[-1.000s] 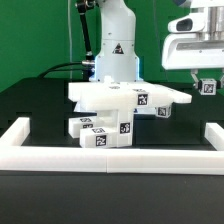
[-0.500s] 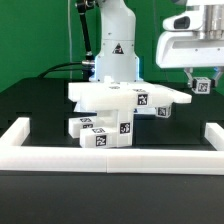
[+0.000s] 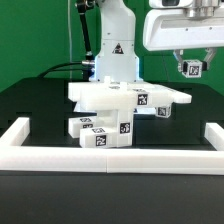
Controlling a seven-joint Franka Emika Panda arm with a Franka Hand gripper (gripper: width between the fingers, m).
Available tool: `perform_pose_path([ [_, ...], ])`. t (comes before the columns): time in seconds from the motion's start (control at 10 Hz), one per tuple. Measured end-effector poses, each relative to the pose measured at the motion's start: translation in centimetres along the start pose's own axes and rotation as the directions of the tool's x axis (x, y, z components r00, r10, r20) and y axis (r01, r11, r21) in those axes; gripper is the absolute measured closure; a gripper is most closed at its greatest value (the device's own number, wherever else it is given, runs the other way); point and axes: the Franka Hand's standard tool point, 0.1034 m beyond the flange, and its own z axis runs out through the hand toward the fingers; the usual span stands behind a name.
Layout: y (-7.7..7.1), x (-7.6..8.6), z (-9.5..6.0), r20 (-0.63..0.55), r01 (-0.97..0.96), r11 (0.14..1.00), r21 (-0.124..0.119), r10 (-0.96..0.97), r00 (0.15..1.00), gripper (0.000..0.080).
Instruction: Assemble chair
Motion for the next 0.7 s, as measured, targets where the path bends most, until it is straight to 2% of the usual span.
perform_pose_path([
  [0.2, 0.3, 0.1, 0.0, 0.000, 0.005, 1.000, 0.000, -0.005, 1.000, 0.0509],
  [0.4, 4.5, 1.5, -0.3, -0.041, 0.211, 0.977, -0.025, -0.212, 0.976, 0.0509],
  [0.5, 6.5, 2.8, -0.8, -0.048, 0.259, 0.965, -0.032, -0.260, 0.964, 0.0509],
  [0.6, 7.0, 4.0, -1.4, -0.050, 0.256, 0.966, -0.032, -0.257, 0.965, 0.0509],
  [0.7, 6.9, 3.9, -1.3, -0.051, 0.255, 0.966, -0.033, -0.257, 0.965, 0.0509],
])
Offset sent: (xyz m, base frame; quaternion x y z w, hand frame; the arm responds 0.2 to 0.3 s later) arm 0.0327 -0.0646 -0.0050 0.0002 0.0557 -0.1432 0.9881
